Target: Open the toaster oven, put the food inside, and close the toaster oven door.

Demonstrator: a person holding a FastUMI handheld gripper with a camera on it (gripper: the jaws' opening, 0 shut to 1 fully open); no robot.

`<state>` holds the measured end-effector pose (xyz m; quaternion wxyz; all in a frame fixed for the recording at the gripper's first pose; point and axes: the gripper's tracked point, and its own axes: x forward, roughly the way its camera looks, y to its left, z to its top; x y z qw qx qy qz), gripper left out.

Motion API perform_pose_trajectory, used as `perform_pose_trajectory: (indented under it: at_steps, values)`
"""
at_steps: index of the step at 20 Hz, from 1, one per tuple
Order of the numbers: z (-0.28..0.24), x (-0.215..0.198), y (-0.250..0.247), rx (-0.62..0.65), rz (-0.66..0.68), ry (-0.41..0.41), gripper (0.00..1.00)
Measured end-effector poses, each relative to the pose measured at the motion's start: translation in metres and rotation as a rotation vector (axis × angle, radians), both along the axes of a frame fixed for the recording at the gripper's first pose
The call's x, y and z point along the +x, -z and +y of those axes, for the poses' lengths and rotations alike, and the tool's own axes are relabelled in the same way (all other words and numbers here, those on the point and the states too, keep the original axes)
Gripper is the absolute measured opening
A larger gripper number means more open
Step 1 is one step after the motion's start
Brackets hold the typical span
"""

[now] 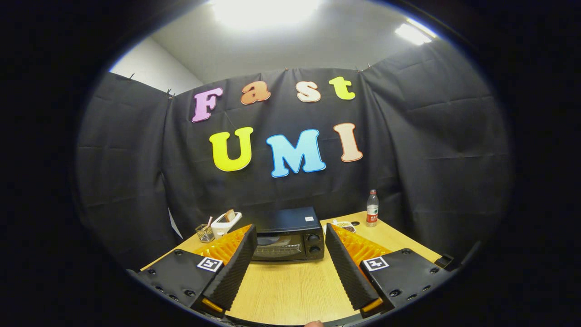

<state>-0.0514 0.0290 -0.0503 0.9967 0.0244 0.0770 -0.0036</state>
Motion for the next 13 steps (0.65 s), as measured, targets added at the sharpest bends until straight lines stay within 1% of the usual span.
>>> perform_pose_trajectory:
  at_steps: [8, 13]
  values:
    - [0.007, 0.006, 0.001, -0.002, -0.005, -0.029, 0.96]
    - [0.009, 0.004, -0.008, -0.007, -0.034, -0.045, 0.96]
